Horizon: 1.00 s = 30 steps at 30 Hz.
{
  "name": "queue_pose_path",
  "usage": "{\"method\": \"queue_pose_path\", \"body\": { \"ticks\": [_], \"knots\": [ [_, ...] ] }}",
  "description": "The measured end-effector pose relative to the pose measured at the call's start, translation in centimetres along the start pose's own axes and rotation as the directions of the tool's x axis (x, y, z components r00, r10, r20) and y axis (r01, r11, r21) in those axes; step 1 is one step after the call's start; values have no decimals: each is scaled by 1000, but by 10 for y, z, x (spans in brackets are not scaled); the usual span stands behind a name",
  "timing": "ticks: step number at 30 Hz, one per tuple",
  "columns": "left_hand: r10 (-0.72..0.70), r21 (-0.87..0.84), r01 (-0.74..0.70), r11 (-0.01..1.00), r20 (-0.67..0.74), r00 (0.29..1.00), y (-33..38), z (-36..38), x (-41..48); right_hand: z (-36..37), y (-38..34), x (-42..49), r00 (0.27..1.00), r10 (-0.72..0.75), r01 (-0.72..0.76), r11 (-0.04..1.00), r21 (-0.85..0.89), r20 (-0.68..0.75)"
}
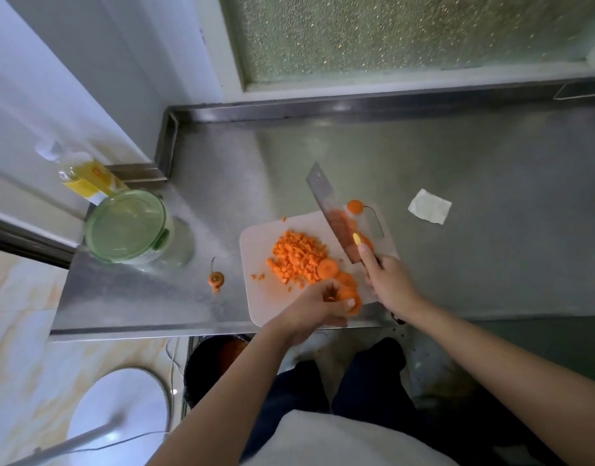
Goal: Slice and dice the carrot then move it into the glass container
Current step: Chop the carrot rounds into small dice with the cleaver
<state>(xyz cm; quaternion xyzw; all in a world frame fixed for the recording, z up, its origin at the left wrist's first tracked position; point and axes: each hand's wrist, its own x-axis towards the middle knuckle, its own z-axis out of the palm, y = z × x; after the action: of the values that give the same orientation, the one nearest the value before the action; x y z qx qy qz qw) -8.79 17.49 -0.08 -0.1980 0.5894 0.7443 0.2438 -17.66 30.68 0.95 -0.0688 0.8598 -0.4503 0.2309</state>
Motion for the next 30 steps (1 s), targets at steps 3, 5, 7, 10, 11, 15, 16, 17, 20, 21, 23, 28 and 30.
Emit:
{"method": "queue_pose_path", "body": {
  "ticks": [3, 5, 7, 10, 11, 15, 16, 17, 20, 21, 23, 28, 30],
  "knots": [
    [2, -65, -4, 998, -23, 1000, -3, 7, 8, -6, 3, 1, 999, 21, -22, 1000, -2, -34],
    [6, -95, -11, 995, -57, 998, -1, 10, 12, -12, 2, -1, 999, 26, -26, 1000, 5, -44],
    [34, -108, -45, 993, -104, 994, 1, 11, 17, -17, 2, -4, 998, 35, -36, 999, -11, -51],
    [96, -132, -121, 984, -185, 978, 3, 9, 21, -22, 3, -7, 997, 33, -36, 998, -46, -63],
    [111, -138, -142, 980, -212, 971, 5, 7, 20, -22, 4, -7, 997, 33, -36, 998, -45, -64],
    [229, 84, -213, 973, -430, 873, 9, -9, 12, -19, 7, -10, 999, 33, -33, 999, -9, -37],
    [251, 159, -198, 967, -495, 832, 8, -15, 9, -18, 7, -11, 999, 28, -28, 1000, -3, -26],
    [271, 216, -179, 960, -552, 789, 6, -23, 5, -15, 7, -13, 1000, 22, -22, 1000, -4, -12],
    [303, 294, -132, 947, -670, 678, -3, -46, -11, -1, 3, -18, 998, 16, -17, 1000, 5, 57],
    [300, 307, -105, 946, -705, 642, -6, -53, -18, 5, 2, -20, 996, 25, -26, 1000, 15, 87],
    [276, 306, -44, 951, -775, 569, -12, -68, -30, 19, -5, -25, 987, 46, -53, 998, 38, 157],
    [173, 170, -44, 984, -893, 415, -28, -96, -51, 58, -25, -41, 954, 23, -53, 994, 95, 299],
    [156, 143, -61, 988, -907, 392, -30, -101, -58, 74, -29, -45, 934, 18, -47, 996, 72, 356]
  ]
}}
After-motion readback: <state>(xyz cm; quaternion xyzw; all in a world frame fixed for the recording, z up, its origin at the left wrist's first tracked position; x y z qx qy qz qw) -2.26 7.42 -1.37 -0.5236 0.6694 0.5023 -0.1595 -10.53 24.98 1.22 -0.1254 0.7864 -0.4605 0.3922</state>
